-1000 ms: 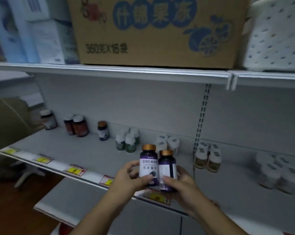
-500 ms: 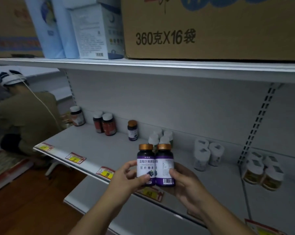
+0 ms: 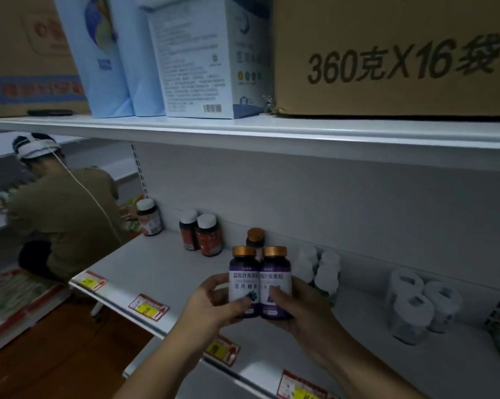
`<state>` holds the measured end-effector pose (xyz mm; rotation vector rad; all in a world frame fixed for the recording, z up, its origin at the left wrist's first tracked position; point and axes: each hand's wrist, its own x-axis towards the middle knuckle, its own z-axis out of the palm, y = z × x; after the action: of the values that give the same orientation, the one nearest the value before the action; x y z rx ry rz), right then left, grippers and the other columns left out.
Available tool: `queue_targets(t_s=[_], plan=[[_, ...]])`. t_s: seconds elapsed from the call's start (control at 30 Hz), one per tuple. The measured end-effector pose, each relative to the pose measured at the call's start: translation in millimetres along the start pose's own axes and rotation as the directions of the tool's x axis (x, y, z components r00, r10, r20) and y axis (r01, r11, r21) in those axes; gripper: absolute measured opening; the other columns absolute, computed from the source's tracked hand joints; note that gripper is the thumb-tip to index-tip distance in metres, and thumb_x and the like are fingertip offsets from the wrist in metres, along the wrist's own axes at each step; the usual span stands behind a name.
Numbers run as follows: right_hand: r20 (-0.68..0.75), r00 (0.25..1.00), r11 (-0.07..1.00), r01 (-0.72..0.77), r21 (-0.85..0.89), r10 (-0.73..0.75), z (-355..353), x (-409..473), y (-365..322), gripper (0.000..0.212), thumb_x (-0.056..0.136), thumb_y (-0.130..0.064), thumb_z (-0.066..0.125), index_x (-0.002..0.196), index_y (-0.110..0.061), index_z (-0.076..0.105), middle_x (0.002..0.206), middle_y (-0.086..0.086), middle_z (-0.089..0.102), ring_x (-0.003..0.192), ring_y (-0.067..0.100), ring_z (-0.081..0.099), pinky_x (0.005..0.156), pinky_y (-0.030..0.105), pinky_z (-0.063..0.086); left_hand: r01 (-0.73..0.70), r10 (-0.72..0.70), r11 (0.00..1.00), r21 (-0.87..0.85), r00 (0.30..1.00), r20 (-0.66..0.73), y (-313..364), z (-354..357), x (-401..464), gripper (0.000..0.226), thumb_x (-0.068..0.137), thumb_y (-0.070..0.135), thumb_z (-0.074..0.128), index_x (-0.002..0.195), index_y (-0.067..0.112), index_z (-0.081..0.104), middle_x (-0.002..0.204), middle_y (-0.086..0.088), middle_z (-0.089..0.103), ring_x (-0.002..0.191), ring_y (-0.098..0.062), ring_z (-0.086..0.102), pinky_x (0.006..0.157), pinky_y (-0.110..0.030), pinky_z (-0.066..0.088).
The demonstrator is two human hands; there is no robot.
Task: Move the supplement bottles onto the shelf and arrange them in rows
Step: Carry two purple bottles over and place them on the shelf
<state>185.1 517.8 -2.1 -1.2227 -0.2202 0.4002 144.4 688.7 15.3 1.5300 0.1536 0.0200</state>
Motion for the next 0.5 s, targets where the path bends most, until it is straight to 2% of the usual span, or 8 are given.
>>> queue_targets(t_s=[0.07,0.13,0.2,0.3,0.4,0.5], plan=[[-0.024,1.0,1.0,0.017,-0.003,-0.017,11,16,5,0.038,0.067,-0.025,0.068,0.103,-0.014,0.066,0.095,0.005,0.076,0.089,0.019,0.072,0.072,0.03,0.057,0.001,-0.001,1.0,0.009,1.0,0.012,0,-19,14,0.052,0.06,0.013,0.077,0.108,0.015,0.056,0.092,-0.009,0.076,0.088,-0.029,0.072,0.082,-0.041,0.057],[-0.064,0.998,0.999,0.028,-0.043,-0.031,24,31,17,0.043,0.065,-0.031,0.069,0.105,-0.013,0.067,0.1,0.007,0.075,0.094,0.022,0.07,0.079,0.034,0.055,-0.007,0.006,1.0,0.03,0.999,0.032,-5,-42,29,0.052,0.062,0.012,0.081,0.108,0.015,0.057,0.094,-0.011,0.076,0.089,-0.029,0.071,0.081,-0.041,0.056],[-0.127,0.992,0.995,0.006,-0.103,-0.019,39,47,35,0.051,0.064,-0.038,0.079,0.107,-0.012,0.067,0.104,0.007,0.074,0.097,0.023,0.07,0.082,0.036,0.053,0.011,-0.014,0.998,0.067,0.999,0.047,-11,-66,45,0.061,0.053,0.018,0.083,0.108,0.015,0.056,0.094,-0.012,0.075,0.086,-0.027,0.072,0.071,-0.034,0.057],[-0.215,0.977,0.983,-0.032,-0.18,-0.007,60,68,57,0.052,0.056,-0.043,0.082,0.1,-0.02,0.066,0.103,0.002,0.072,0.087,0.016,0.071,0.07,0.024,0.055,0.081,-0.092,0.991,0.105,0.991,0.096,-27,-98,71,0.059,0.053,0.008,0.081,0.105,0.011,0.054,0.092,-0.013,0.074,0.077,-0.022,0.072,0.059,-0.025,0.056],[-0.336,0.937,0.918,-0.046,-0.394,-0.097,65,85,69,0.029,0.077,-0.03,0.074,0.098,-0.035,0.055,0.098,-0.016,0.062,0.083,0.001,0.062,0.072,0.017,0.046,0.103,-0.136,0.973,0.205,0.979,0.152,-47,-111,104,0.054,0.067,-0.004,0.078,0.111,0.012,0.051,0.101,-0.009,0.069,0.089,-0.022,0.067,0.066,-0.028,0.055],[-0.424,0.874,0.804,-0.068,-0.591,-0.237,55,93,76,0.027,0.084,-0.023,0.068,0.092,-0.042,0.05,0.09,-0.022,0.058,0.084,0.0,0.059,0.071,0.009,0.042,0.024,-0.096,0.944,0.328,0.975,0.203,-58,-101,128,0.047,0.072,-0.003,0.074,0.105,0.022,0.052,0.107,-0.001,0.063,0.097,-0.018,0.062,0.074,-0.021,0.051]])
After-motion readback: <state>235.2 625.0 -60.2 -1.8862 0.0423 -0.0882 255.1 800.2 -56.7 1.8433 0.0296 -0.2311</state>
